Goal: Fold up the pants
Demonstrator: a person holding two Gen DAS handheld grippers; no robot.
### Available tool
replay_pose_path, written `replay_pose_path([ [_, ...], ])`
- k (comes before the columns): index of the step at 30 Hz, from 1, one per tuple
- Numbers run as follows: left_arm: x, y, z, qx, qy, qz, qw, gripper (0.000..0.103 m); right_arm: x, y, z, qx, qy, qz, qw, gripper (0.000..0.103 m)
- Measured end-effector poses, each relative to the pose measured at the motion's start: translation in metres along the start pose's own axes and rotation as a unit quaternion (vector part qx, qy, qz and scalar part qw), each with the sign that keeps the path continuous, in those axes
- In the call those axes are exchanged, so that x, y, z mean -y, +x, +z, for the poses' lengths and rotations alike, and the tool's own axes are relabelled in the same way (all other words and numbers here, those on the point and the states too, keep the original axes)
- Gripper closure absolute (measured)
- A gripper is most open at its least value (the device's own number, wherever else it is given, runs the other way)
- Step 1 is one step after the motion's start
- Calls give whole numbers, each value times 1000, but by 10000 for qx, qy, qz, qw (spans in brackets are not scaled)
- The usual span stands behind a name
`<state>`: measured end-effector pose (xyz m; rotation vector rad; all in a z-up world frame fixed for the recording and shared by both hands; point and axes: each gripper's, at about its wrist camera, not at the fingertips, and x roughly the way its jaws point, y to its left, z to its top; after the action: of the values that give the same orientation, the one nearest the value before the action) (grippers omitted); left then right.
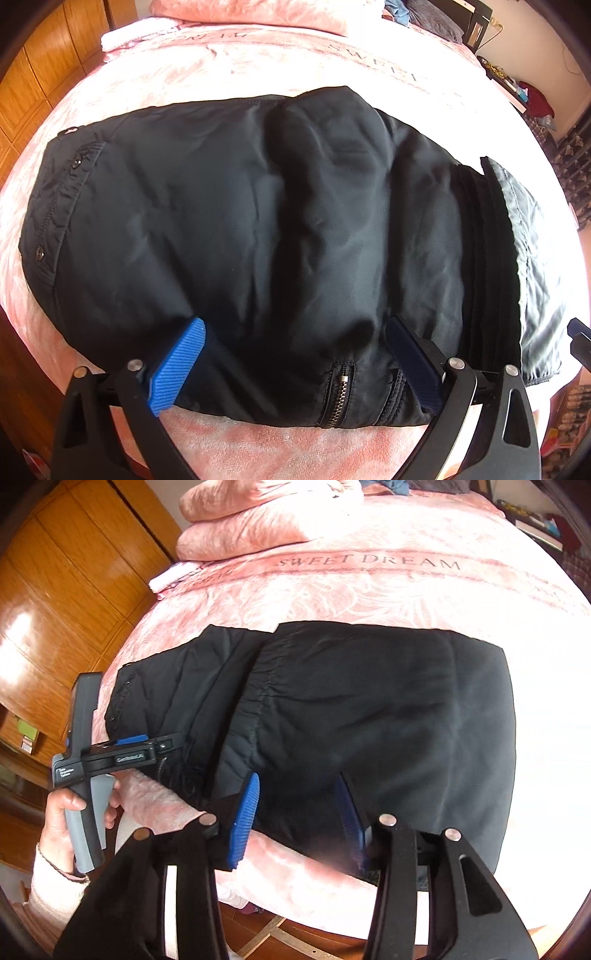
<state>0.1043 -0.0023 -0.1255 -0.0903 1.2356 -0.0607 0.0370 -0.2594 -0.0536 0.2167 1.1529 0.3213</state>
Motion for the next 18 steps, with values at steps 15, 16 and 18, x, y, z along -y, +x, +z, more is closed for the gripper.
replay_pose_path([
  [15,13,10,-6,-49,392,65,9992,4,-3,50,-17,-31,-252,-1151,9930,59],
  [16,10,6,-6,-40,351,31,9994,4,-3,45,-17,8,-186,-1044,9944,58],
  [18,1,-3,-7,22,250,-12,9997,4,-1,32,-15,170,-44,-749,9970,58],
])
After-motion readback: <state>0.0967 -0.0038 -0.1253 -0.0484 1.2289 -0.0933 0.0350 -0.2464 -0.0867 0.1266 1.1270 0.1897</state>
